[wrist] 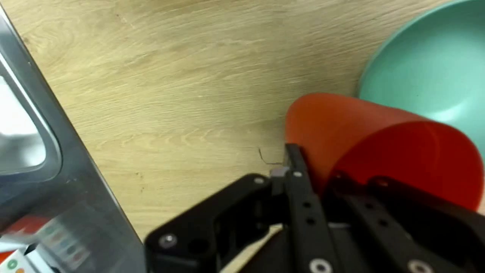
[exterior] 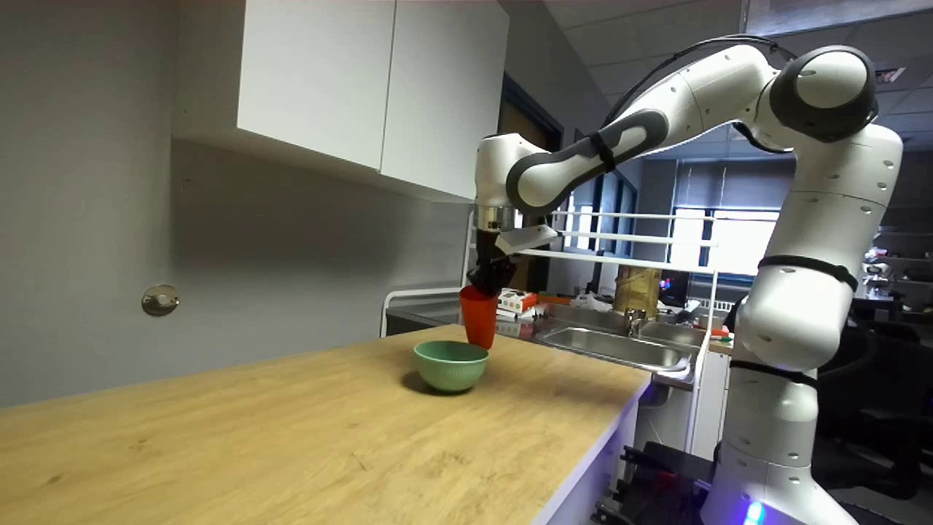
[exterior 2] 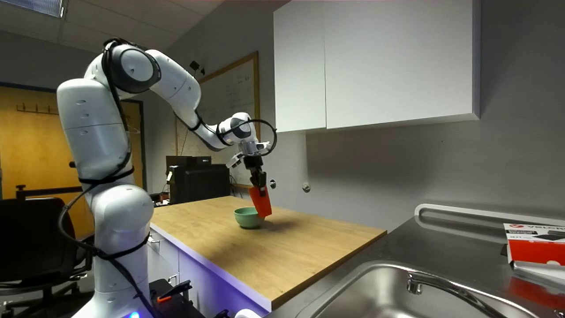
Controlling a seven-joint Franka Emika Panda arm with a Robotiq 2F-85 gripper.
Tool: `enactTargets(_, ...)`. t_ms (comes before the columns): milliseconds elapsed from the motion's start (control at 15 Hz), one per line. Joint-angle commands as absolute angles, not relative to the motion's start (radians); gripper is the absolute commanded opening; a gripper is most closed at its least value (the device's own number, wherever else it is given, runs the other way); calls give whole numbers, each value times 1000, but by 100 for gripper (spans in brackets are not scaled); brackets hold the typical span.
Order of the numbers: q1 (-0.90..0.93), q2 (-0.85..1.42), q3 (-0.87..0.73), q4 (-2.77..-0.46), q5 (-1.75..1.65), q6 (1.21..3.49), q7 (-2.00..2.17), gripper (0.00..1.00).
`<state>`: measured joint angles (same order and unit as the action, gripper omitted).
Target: Pour the contents of the orange cup into the green bowl
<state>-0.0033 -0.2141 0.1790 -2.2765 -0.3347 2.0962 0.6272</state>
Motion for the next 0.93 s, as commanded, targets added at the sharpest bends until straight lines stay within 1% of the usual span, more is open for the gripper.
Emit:
enactTargets(0,42,-185,285,-2265,-544,2020,834,1)
enactTargets(267,115,-124,350,-2247,-781,1889,1013,1)
enactTargets(667,228,-39,365,-2221,-1085,1645,1191,1)
enactTargets(867,281,7,369,-2197,-1157,1534,1231,1)
